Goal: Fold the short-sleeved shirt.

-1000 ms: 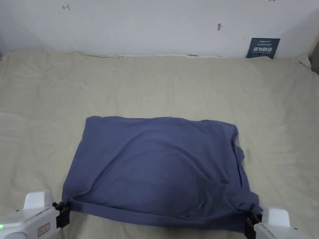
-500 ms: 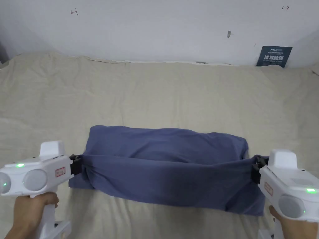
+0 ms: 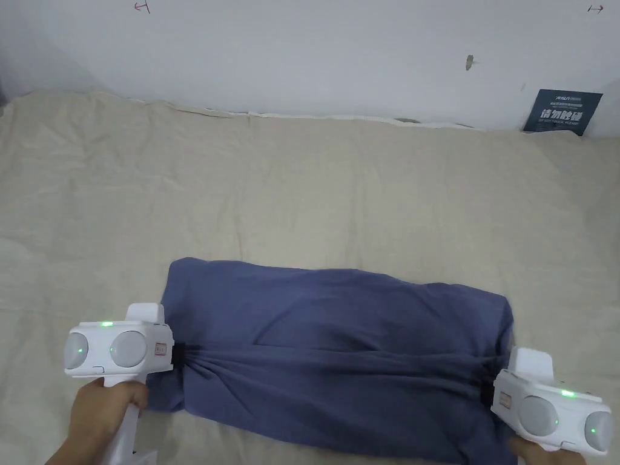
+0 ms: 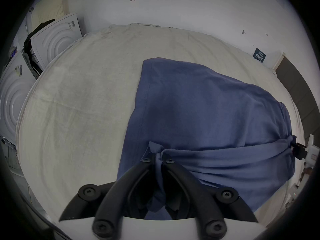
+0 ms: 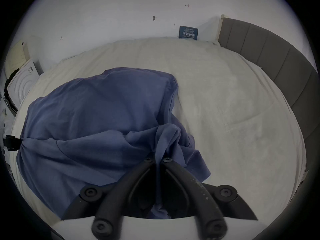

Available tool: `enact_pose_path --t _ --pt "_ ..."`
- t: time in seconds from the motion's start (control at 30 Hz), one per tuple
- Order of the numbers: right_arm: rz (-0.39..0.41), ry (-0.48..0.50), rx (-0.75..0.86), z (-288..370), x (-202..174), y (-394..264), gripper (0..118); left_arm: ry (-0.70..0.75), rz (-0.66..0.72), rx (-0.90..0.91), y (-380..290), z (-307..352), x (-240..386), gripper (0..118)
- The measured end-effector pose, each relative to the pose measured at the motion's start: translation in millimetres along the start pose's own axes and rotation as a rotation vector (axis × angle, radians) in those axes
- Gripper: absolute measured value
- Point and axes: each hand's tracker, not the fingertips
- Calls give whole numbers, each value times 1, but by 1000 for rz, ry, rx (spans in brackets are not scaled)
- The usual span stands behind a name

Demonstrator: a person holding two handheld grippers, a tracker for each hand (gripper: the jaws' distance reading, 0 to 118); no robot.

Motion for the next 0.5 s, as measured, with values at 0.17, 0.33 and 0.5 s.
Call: enact_pose_path --t 0.17,0.33,0.5 --pt "-1 3 1 -4 11 5 55 -4 -28 30 3 12 -2 69" --pt "-18 57 185 74 1 16 102 -79 5 226 1 70 1 113" --pt "45 68 461 166 5 22 105 -110 -10 506 -7 161 17 114"
